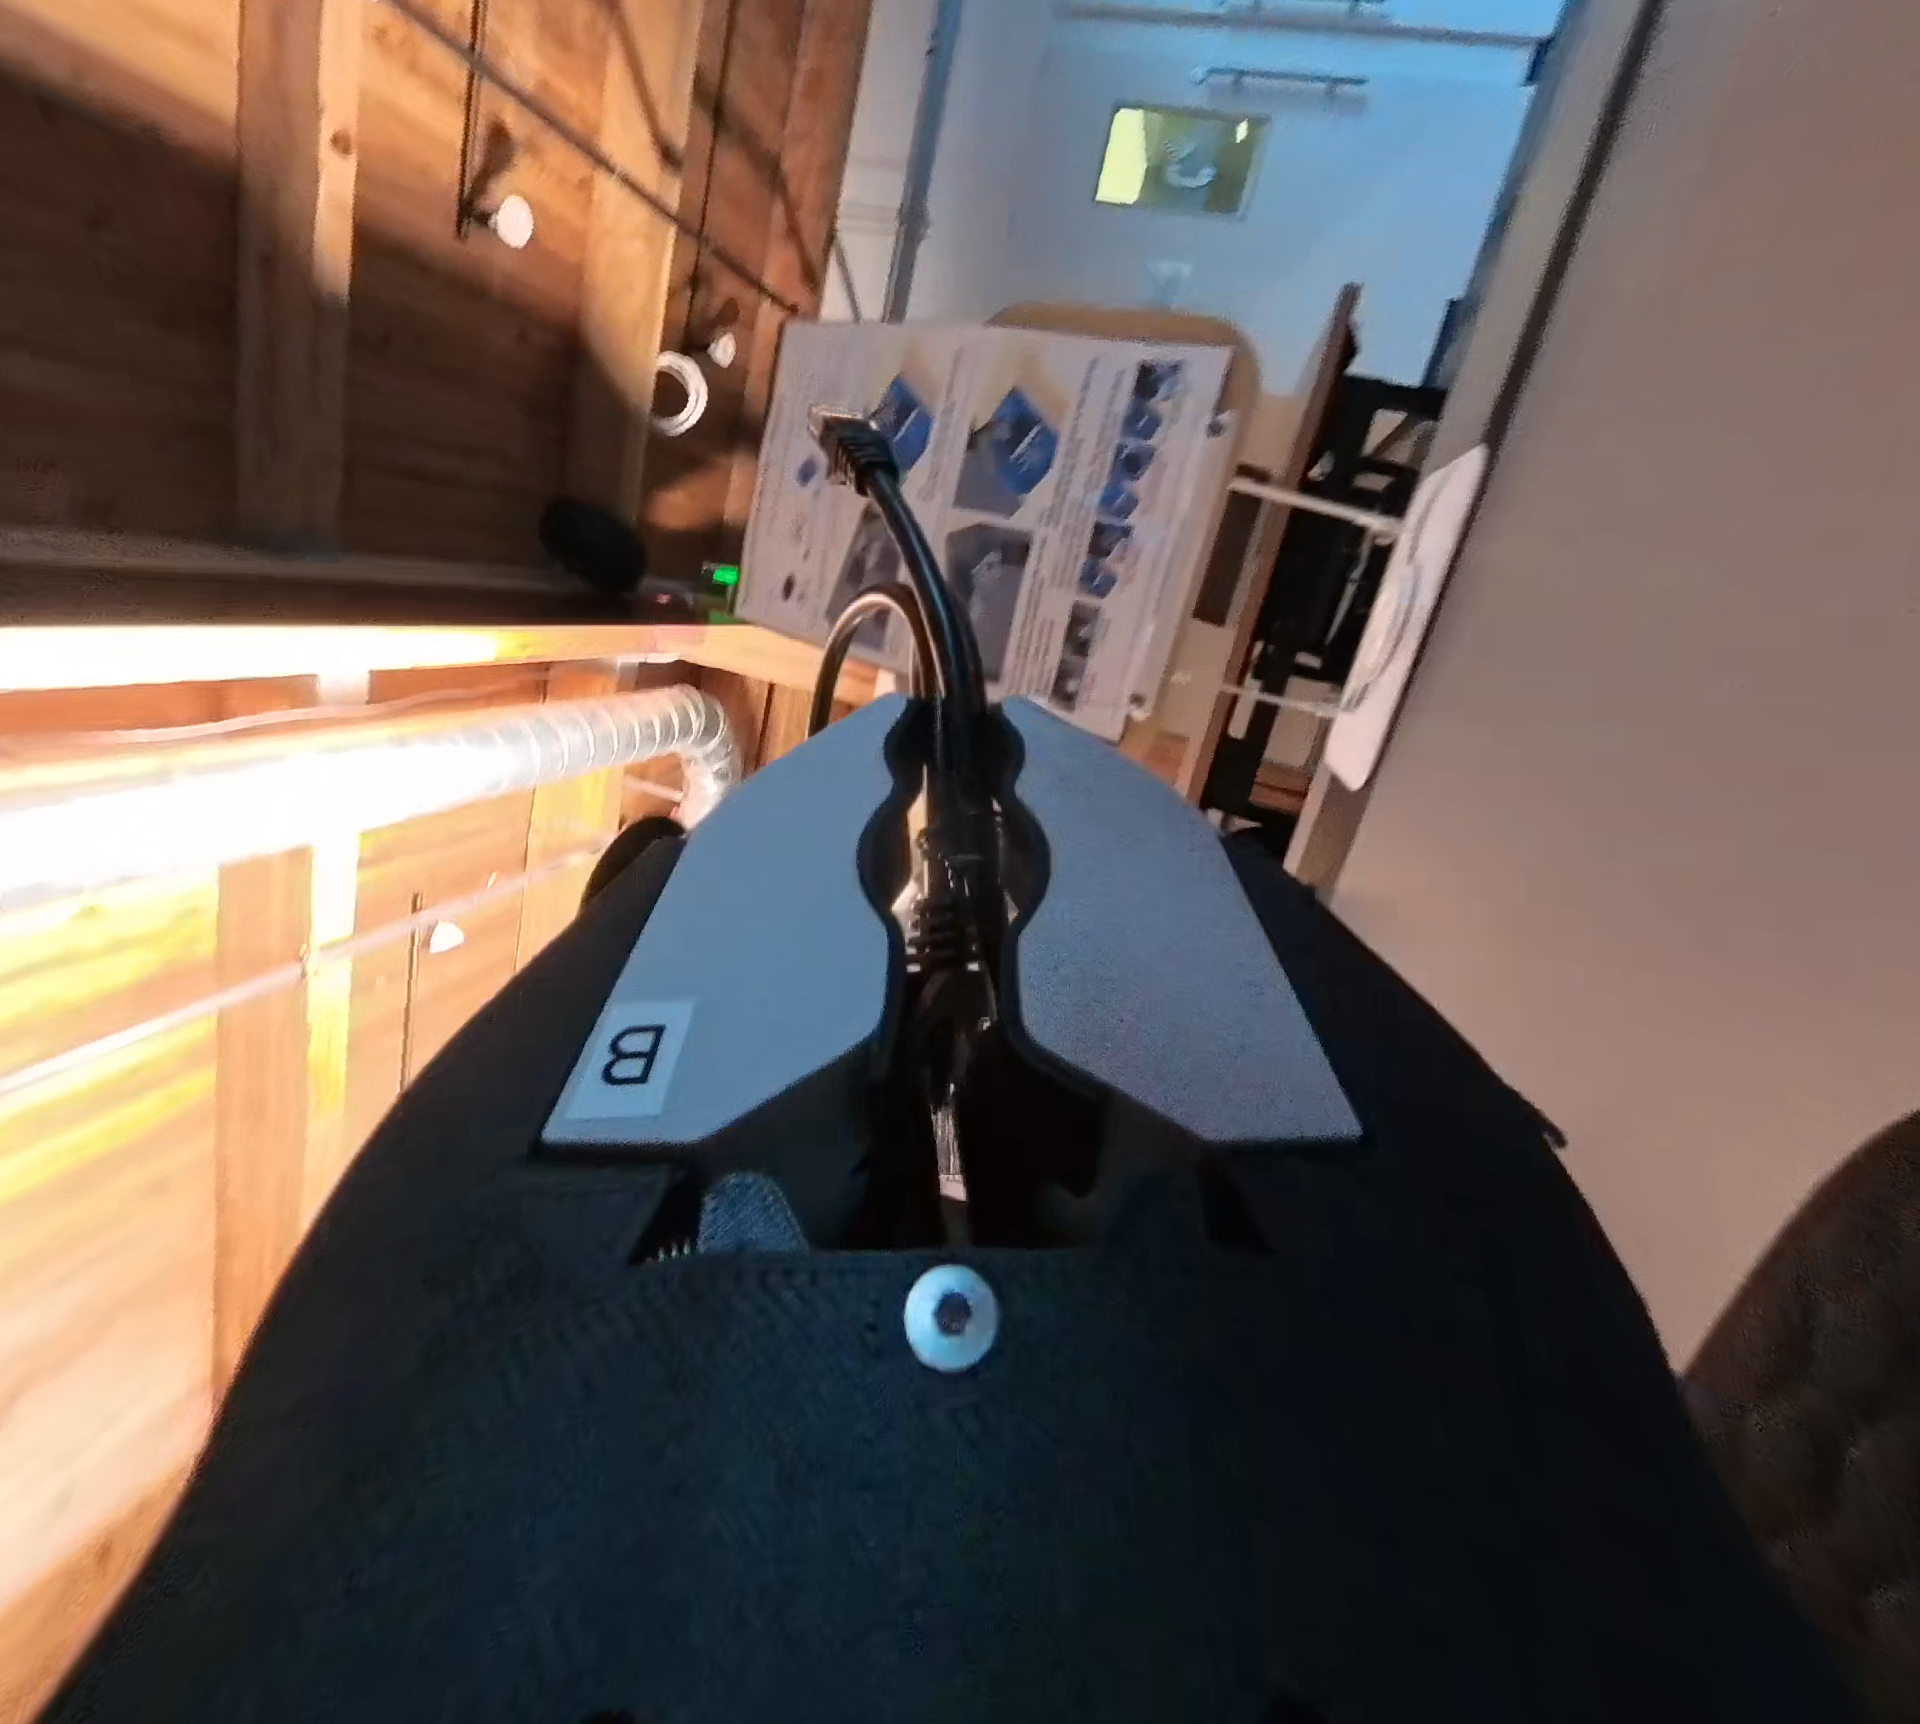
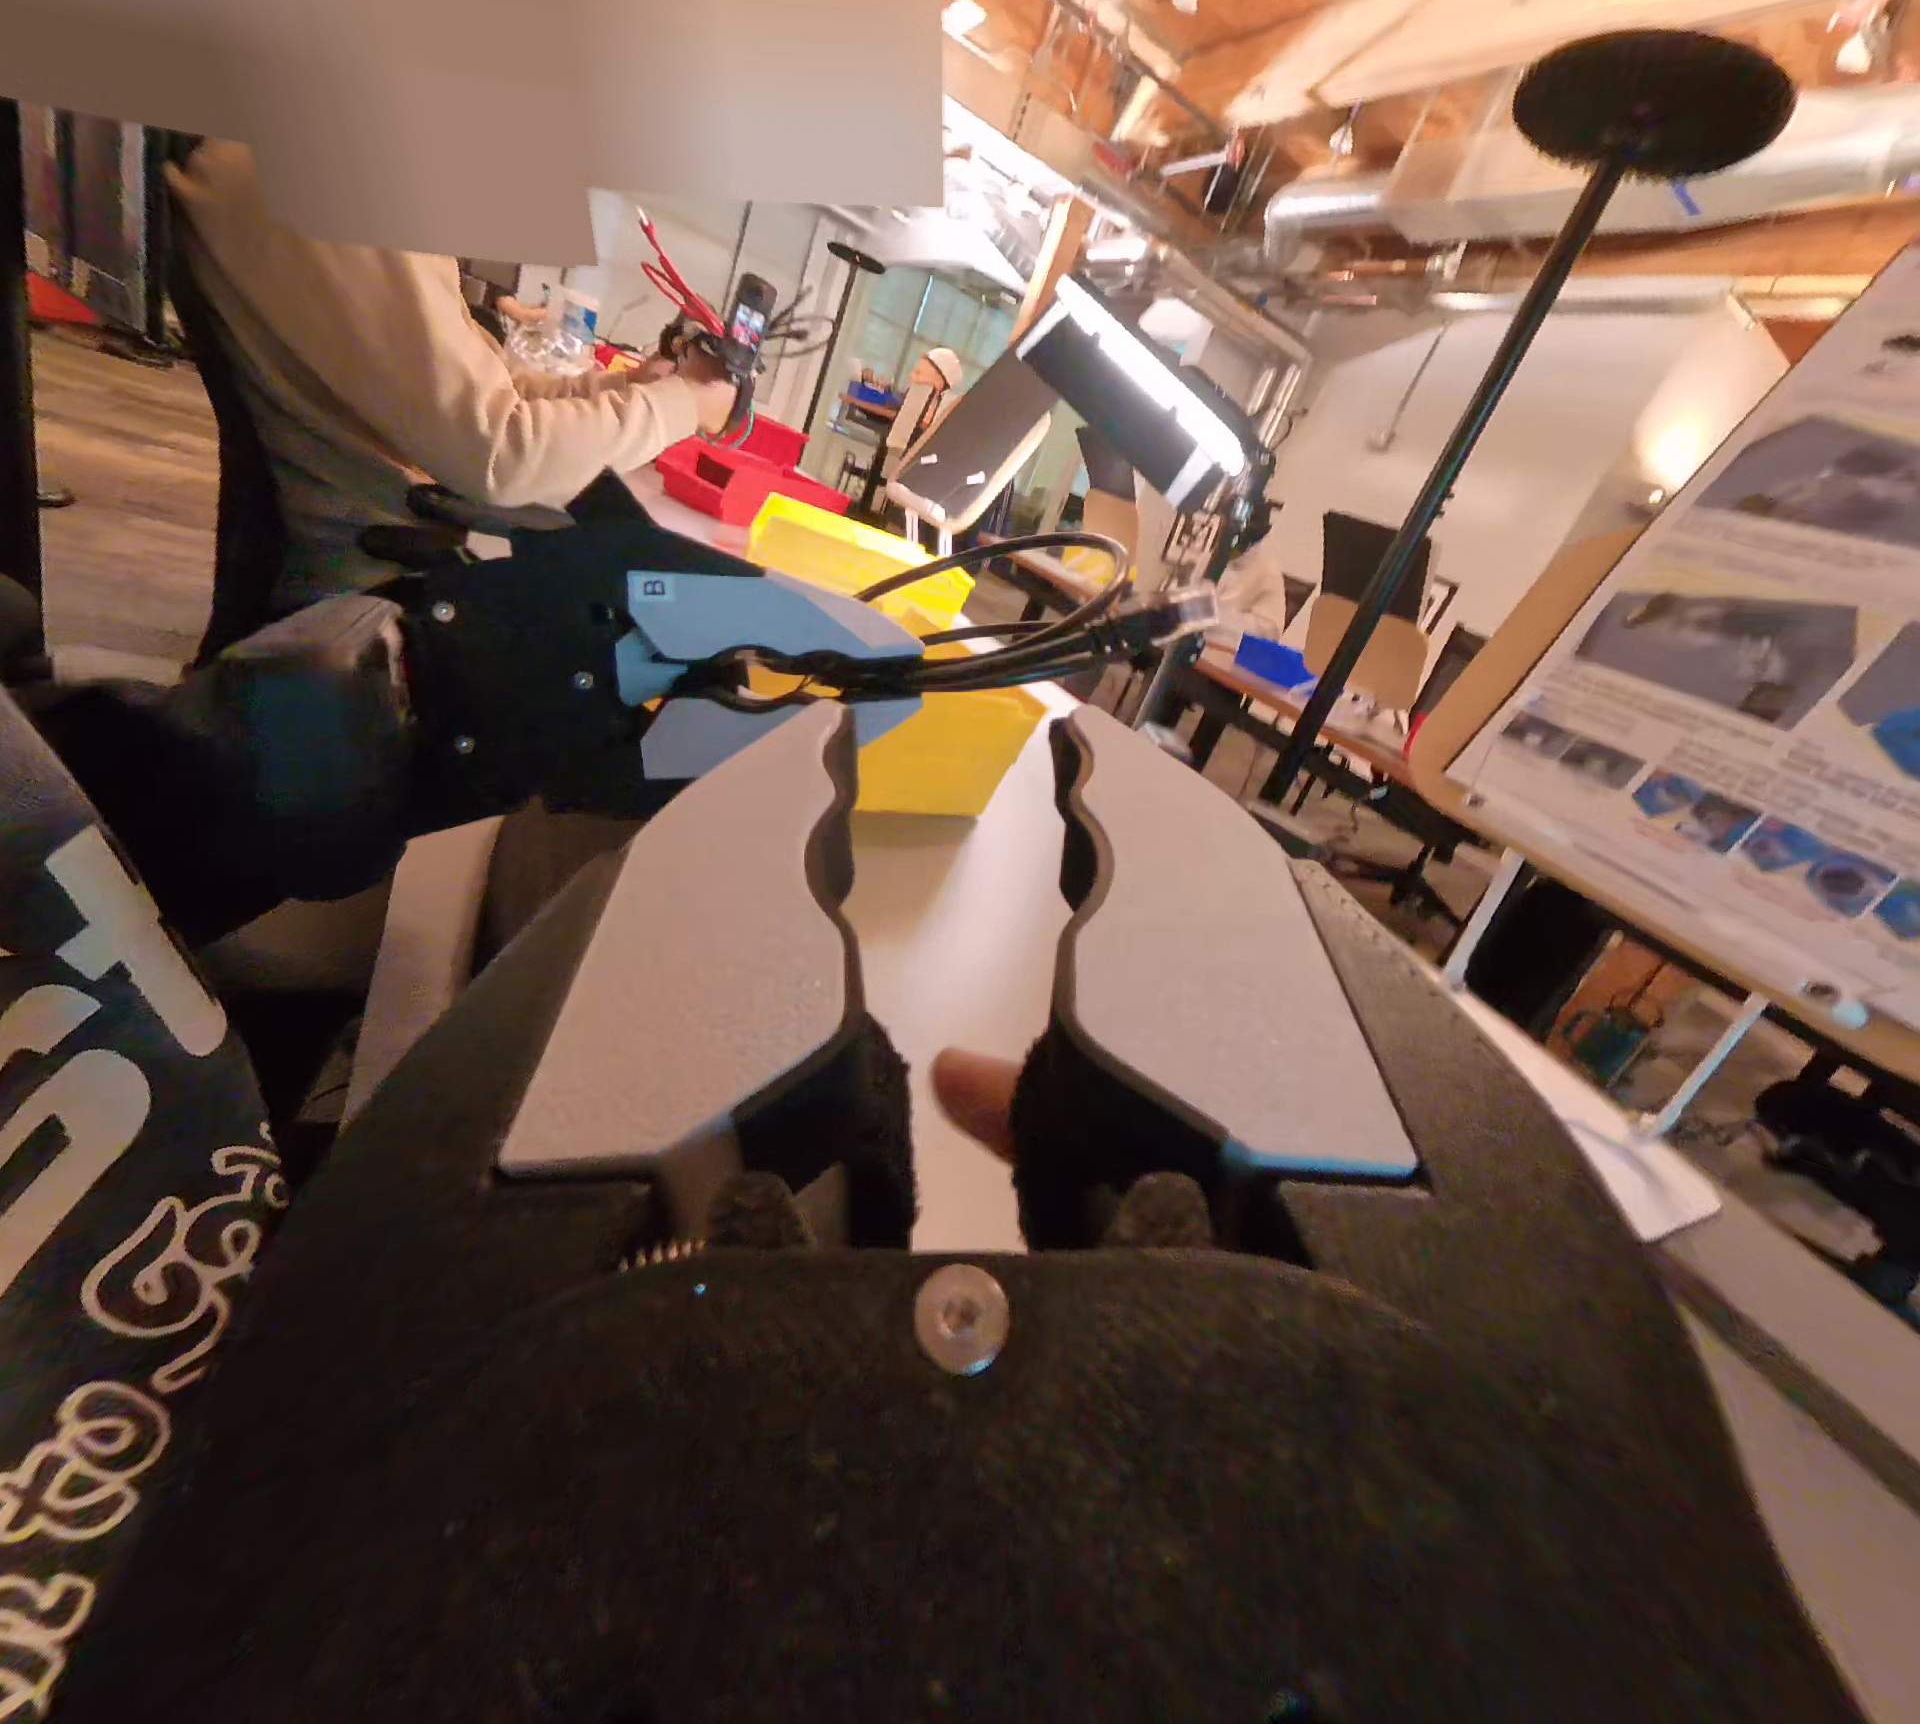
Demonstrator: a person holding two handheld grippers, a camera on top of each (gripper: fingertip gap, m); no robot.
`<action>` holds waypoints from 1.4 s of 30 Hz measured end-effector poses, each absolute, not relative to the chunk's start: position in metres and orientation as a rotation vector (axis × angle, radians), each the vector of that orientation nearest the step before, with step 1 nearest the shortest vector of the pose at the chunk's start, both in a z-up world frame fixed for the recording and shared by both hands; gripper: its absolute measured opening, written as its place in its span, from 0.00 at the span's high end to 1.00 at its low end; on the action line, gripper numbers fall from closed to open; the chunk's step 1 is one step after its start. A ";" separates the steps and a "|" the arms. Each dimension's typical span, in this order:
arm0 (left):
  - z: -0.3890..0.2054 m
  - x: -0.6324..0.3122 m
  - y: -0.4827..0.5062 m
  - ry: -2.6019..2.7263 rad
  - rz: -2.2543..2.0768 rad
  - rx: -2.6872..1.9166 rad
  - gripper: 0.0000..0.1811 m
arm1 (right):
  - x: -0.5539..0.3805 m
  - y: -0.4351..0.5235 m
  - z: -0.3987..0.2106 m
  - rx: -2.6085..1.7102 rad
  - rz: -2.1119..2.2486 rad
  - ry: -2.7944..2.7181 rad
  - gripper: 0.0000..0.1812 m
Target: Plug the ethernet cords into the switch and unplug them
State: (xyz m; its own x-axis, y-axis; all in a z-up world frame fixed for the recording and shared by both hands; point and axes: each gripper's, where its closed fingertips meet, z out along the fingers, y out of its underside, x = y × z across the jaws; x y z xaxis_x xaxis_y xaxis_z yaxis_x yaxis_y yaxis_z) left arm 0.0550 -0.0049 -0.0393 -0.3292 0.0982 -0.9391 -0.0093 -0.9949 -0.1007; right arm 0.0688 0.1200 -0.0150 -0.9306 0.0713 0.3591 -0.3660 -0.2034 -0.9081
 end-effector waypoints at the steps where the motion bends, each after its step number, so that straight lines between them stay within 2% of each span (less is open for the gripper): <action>1: -0.045 0.052 0.002 -0.082 2.490 -1.799 0.94 | 0.066 0.119 -0.018 0.318 2.205 -1.809 0.82; 11: -0.068 0.048 0.035 0.172 2.476 -1.849 0.94 | 0.041 0.119 -0.039 0.127 2.212 -2.020 0.81; 15: -0.074 0.054 0.054 0.306 2.447 -1.804 0.94 | 0.029 0.120 -0.043 -0.007 2.352 -2.088 0.78; 18: -0.084 0.057 0.069 0.319 2.277 -1.822 0.94 | 0.028 0.129 -0.038 0.074 2.507 -2.073 0.73; 21: -0.075 0.067 0.079 0.243 2.102 -1.717 0.94 | 0.010 0.140 -0.038 0.147 2.393 -1.950 0.74; 25: -0.078 0.068 0.071 0.417 2.308 -1.771 0.94 | 0.003 0.146 -0.049 -0.164 2.512 -2.308 0.70; 29: -0.098 0.067 0.065 0.744 2.425 -1.897 0.94 | 0.004 0.140 -0.071 -0.499 2.524 -2.706 0.71; 36: -0.090 0.069 0.071 0.983 2.473 -1.829 0.94 | 0.026 0.125 -0.090 -0.690 2.359 -3.265 0.76; 38: -0.091 0.068 0.073 1.022 2.476 -1.818 0.94 | 0.034 0.124 -0.087 -0.645 2.359 -3.357 0.80; 41: -0.093 0.069 0.075 1.045 2.467 -1.805 0.94 | 0.035 0.120 -0.088 -0.573 2.329 -3.352 0.93; 42: -0.093 0.070 0.075 1.048 2.467 -1.802 0.94 | 0.035 0.120 -0.086 -0.550 2.349 -3.340 0.94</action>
